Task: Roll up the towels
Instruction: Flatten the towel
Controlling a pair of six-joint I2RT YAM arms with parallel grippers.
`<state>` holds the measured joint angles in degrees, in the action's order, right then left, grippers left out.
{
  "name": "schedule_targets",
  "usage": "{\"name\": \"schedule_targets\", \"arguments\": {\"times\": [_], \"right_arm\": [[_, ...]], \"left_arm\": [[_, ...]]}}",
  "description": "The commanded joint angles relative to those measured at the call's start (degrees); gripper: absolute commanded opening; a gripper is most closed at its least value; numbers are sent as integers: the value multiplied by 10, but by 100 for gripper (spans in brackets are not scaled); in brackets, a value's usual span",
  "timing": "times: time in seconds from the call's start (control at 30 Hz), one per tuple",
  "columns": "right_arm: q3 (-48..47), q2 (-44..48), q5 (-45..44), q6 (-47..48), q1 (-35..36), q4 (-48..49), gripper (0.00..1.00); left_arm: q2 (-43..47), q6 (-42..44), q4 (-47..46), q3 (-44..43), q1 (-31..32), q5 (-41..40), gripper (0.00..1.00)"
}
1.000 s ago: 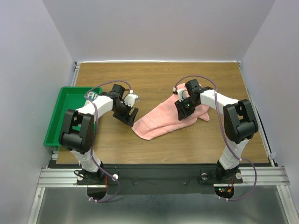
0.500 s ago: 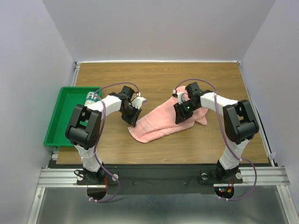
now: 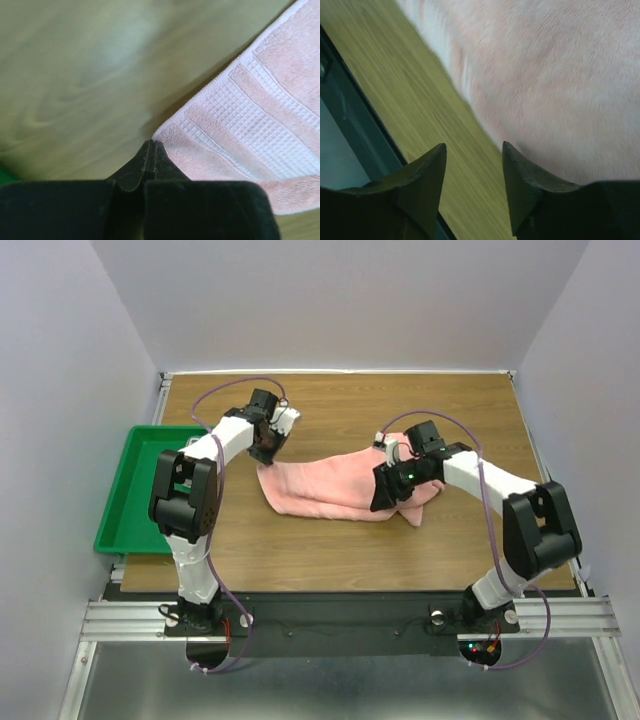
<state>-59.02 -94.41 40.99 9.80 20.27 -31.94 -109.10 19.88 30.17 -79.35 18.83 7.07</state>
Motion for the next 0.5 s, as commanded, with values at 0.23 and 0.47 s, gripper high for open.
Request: {"name": "schedule_targets", "arguments": {"times": [0.23, 0.47], "right_arm": [[-75, 101, -104, 52, -162, -5, 70], [-182, -20, -138, 67, -251, -11, 71]], "left_arm": [[-31, 48, -18, -70, -10, -90, 0], [-42, 51, -18, -90, -13, -99, 0]]}}
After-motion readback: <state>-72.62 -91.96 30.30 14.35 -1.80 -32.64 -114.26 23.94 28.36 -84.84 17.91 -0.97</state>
